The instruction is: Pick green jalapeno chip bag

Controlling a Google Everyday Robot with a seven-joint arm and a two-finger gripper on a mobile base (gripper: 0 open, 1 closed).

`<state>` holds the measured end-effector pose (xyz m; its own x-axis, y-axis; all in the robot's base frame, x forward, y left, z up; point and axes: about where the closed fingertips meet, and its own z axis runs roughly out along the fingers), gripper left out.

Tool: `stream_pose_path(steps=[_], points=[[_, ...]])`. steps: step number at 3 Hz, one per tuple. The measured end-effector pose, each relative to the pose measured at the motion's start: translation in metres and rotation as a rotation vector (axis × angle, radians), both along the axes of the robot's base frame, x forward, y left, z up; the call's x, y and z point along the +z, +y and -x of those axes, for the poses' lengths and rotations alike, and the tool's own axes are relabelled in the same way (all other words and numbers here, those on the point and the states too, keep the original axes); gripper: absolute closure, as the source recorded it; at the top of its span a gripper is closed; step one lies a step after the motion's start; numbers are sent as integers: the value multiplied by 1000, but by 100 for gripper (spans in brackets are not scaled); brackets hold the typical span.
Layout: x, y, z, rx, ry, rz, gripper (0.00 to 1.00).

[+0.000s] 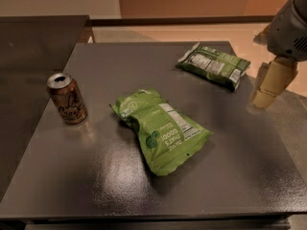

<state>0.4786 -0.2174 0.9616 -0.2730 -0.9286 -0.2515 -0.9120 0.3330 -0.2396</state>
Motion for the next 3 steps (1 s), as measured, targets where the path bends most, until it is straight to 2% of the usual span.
stream_pose_path(steps=[1,3], points=[[-12,-3,-38,-47,-24,-43,0],[-40,-23,-119,-174,-72,-94,0]])
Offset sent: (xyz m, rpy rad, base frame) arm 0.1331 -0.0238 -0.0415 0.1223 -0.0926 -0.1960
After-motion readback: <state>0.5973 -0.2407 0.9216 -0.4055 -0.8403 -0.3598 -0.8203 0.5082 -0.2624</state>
